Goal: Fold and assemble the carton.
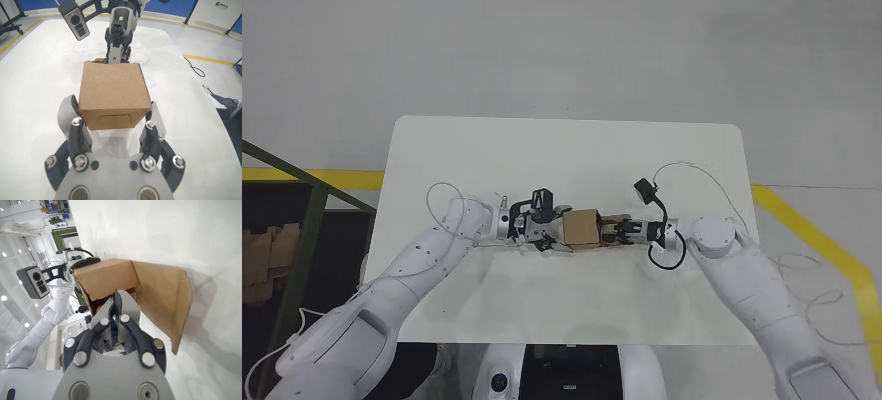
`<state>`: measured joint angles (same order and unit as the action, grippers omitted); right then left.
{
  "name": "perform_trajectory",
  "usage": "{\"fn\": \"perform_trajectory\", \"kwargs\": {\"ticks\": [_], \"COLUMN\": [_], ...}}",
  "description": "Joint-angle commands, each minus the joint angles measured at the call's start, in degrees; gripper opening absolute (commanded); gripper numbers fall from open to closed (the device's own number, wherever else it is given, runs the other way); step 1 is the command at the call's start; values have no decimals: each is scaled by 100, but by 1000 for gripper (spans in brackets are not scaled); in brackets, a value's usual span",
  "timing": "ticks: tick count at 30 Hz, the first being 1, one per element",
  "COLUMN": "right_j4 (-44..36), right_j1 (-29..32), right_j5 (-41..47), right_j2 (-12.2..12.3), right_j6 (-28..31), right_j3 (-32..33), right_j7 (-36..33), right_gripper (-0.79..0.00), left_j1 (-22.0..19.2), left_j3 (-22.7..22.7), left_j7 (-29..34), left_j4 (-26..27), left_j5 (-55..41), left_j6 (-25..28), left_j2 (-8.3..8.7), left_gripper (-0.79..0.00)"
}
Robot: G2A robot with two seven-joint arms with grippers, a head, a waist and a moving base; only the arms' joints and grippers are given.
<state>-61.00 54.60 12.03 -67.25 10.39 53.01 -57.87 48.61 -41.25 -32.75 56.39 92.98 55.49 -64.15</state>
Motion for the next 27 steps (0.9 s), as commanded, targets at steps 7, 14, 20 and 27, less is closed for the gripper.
{"fn": "perform_trajectory", "kwargs": {"ticks": [7, 14, 20, 27], "right_j4": [526, 971, 1268, 1379], "right_j1": [-446, -649, -764, -722], "right_j5": [144, 418, 539, 573], "right_j2": [-233, -407, -492, -408], "right_j6": [262, 515, 702, 894], "right_j3": [-432, -657, -713, -481], "right_j7": [-182, -373, -426, -570], "right_gripper": [-785, -785, -785, -785], "left_j1": [1, -4, -4, -10], "left_j3": [-1, 2, 6, 8], "left_j7": [-15, 3, 12, 14], "left_j4": [3, -1, -17, -56], "left_j5": [14, 15, 10, 1], "left_j6": [1, 18, 17, 13], "left_j2": [3, 2, -1, -6], "left_gripper": [-148, -142, -148, -188]}}
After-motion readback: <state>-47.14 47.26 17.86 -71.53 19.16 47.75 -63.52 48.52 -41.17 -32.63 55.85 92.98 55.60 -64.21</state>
